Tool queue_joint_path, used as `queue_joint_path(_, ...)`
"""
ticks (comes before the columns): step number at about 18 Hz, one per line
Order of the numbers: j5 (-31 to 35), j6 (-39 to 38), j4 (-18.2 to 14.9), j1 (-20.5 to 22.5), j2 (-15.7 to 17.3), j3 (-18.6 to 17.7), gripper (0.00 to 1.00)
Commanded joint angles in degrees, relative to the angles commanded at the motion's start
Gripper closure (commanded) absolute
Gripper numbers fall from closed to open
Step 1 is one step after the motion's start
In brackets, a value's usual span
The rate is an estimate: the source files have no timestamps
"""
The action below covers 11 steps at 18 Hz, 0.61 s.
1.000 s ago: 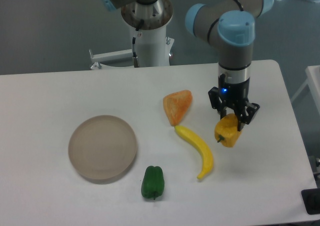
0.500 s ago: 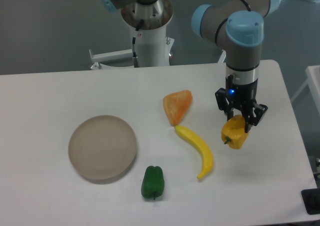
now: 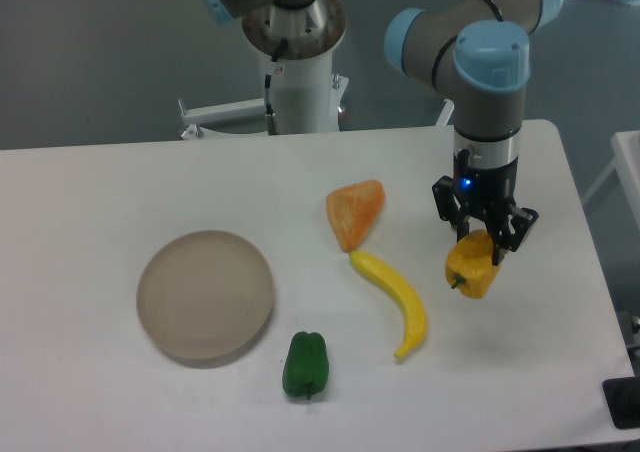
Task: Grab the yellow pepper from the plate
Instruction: 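Hold the yellow pepper raised above the table beside the banana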
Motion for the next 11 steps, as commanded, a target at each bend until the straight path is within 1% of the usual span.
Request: queue_joint_path(11, 0.00, -0.17, 0.09, 0.00, -0.44, 0.70, 0.63)
